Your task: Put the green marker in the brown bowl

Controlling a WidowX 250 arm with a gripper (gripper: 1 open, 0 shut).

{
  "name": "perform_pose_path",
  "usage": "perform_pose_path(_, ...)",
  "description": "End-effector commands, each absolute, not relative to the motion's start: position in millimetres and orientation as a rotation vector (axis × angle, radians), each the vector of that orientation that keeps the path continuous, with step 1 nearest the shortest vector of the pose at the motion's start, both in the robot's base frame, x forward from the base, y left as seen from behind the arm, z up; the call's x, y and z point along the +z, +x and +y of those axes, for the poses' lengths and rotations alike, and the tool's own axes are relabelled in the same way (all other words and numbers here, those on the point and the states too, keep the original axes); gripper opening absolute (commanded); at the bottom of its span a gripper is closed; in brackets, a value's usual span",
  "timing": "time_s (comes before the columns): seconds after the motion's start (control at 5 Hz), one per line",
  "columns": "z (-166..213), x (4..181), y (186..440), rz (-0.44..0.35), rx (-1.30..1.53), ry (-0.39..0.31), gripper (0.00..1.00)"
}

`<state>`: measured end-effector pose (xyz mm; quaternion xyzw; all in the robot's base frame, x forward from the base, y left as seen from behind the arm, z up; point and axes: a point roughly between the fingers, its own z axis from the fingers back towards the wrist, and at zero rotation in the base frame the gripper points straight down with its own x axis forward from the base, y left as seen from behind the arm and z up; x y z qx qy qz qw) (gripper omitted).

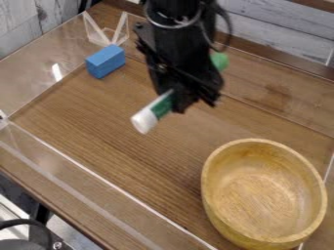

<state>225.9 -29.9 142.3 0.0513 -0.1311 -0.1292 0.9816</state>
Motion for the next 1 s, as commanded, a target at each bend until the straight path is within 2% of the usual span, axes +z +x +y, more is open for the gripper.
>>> perform_pose_path(0.0, -54.4, 151.2, 222.1, -0.311, -0.222, 0.097, 0.00)
perform_pose_path(0.4, -104.4, 141.3, 217.5, -0.333, -0.199, 0.083, 0.00)
perform_pose_path(0.8, -123.2, 124.9, 211.5, -0.329, -0.180, 0.068, 0.00)
